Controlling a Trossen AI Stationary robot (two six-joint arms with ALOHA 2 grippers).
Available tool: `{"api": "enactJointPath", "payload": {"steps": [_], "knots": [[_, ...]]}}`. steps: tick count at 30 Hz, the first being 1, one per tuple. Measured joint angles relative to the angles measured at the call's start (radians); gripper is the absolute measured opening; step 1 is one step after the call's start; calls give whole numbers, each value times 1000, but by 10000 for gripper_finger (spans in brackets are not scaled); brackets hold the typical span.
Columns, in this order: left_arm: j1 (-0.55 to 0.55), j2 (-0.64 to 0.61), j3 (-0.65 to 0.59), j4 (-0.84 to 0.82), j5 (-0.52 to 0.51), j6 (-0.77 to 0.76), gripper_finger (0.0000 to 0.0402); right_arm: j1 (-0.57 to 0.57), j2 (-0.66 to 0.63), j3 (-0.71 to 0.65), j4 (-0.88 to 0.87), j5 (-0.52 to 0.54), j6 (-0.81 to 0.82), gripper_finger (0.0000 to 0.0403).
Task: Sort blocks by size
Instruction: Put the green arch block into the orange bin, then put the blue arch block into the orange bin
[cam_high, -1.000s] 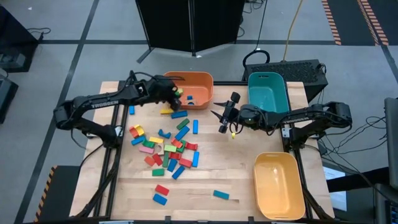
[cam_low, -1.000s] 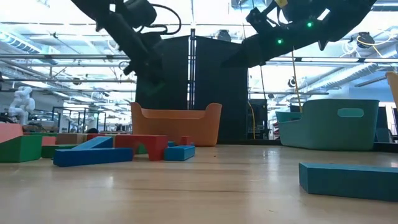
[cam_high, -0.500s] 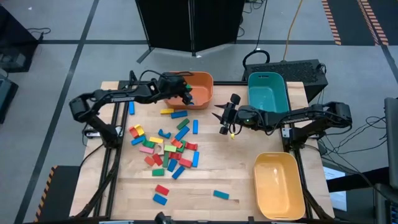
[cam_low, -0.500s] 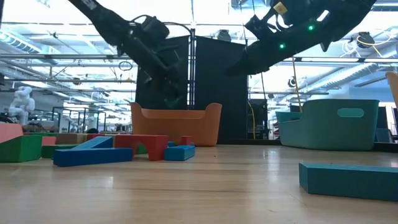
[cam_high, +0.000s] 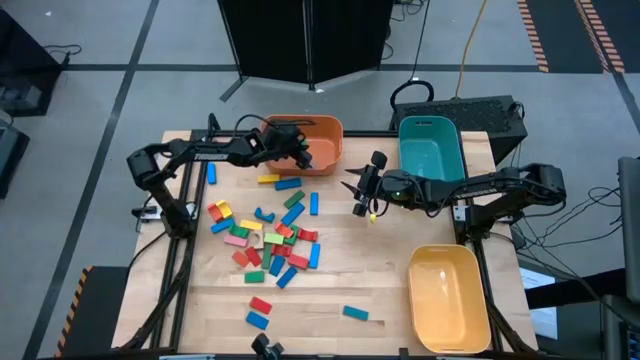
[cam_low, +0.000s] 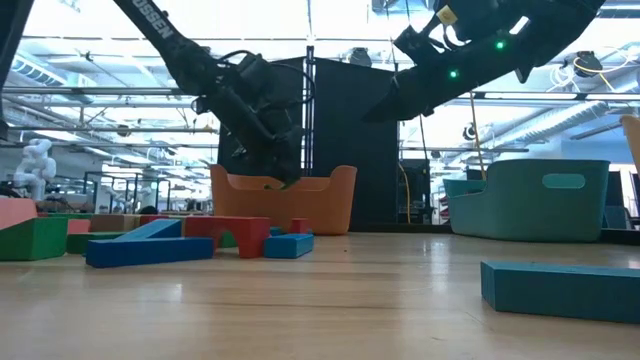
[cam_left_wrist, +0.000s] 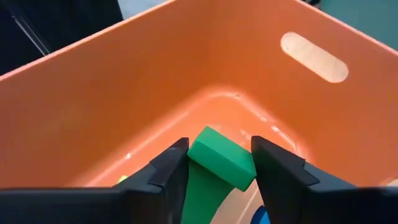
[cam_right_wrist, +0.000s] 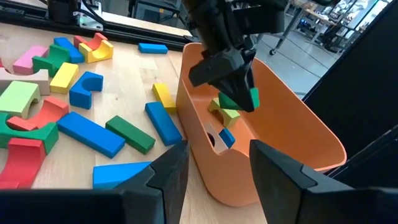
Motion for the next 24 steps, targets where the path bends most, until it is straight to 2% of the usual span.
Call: {"api": "enactJointPath", "payload": {"steps": [5, 8, 17, 24], "knots": [[1, 1, 0, 0, -3, 27, 219, 0, 0, 0, 0, 0, 18, 157], [0, 1, 0, 0, -4, 59, 236, 0, 0, 0, 1, 0, 25, 157], [-10, -2, 0, -3, -3, 124, 239, 0, 0, 0, 6, 0, 3, 157], [-32, -33, 0, -31, 72, 172, 239, 0, 0, 0, 6, -1, -69, 157]]}}
